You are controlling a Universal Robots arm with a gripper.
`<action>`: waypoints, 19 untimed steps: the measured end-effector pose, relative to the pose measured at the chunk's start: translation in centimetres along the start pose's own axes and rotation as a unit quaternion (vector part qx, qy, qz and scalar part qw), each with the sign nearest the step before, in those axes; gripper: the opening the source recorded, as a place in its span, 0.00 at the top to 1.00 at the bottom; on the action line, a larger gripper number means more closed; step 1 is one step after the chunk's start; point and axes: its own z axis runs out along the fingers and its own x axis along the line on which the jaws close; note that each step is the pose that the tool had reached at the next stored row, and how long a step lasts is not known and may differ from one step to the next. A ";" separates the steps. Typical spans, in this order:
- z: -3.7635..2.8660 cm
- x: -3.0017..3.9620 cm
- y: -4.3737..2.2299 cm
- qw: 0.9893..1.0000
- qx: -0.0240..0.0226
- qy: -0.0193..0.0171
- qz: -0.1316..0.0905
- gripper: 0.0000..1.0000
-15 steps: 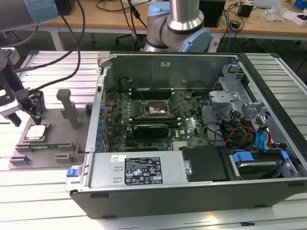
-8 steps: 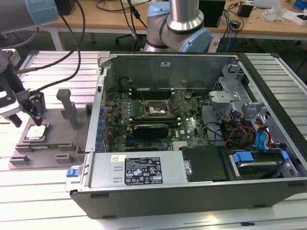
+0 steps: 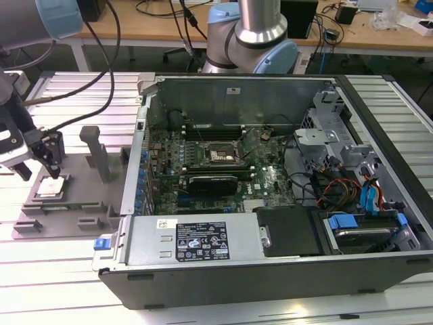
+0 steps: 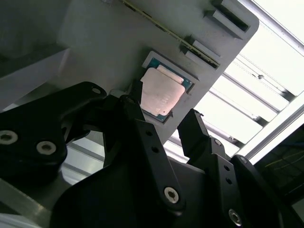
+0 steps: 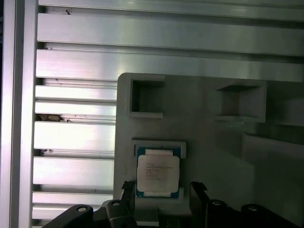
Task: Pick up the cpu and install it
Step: 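Pick up the cpu and move it towards the insertion slot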
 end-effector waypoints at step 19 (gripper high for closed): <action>1.13 0.01 0.02 1.000 0.001 0.000 0.000 0.43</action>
